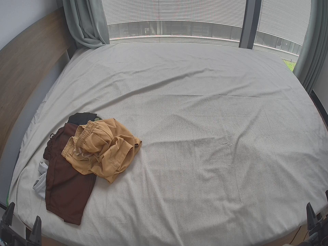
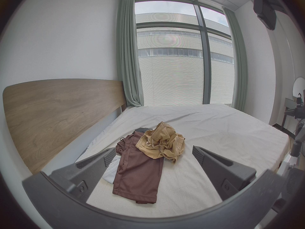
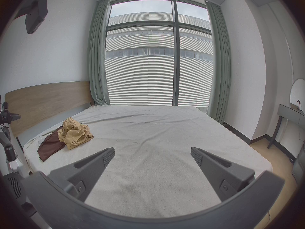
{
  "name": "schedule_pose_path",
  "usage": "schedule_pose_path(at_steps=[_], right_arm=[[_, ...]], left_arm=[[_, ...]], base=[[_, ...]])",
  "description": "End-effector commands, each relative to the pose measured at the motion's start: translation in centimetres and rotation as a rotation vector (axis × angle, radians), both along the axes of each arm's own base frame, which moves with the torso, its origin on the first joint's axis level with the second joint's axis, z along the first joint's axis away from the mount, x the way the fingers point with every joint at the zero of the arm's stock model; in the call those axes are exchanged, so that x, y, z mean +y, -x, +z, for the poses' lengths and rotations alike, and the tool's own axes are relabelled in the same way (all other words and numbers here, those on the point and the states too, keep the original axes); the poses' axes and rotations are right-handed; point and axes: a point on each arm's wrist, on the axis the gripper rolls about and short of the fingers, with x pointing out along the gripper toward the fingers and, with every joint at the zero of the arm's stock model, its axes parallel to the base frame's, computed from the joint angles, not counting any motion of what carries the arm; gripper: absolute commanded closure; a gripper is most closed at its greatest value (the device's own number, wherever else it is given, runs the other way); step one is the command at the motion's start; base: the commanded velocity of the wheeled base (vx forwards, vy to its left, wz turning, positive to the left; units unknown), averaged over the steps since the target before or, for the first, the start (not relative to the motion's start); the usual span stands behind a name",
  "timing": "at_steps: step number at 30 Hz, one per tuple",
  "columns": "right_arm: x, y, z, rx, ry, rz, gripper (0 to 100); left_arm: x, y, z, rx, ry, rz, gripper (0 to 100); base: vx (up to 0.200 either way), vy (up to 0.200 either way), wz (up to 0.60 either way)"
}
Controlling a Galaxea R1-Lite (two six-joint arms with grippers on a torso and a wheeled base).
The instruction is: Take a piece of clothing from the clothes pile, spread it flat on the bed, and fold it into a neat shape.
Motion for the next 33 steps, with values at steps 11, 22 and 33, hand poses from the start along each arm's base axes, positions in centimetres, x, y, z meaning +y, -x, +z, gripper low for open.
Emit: schedule_pose_path(at_steps=[11,22,33], right_arm=[[0.00,0.02,-0.43,-0.002,0.000,0.001,0],[0.00,0.02,-0.43,-0.002,0.000,-0.001,0],[0.00,0.02,-0.43,-0.002,0.000,0.001,0]], left_arm=[[0.00,-0.05,-0.51,0.007,-0.001,0.000,0],[-0.02,-0.05,-0.49,0.005,-0.006,-0.009,0],[-0.07,-0.05,-0.47,0.004,-0.012,-0.029,0]], base=[[0.000,0.000,0.00],[0.000,0.000,0.00],[0.000,0.000,0.00]])
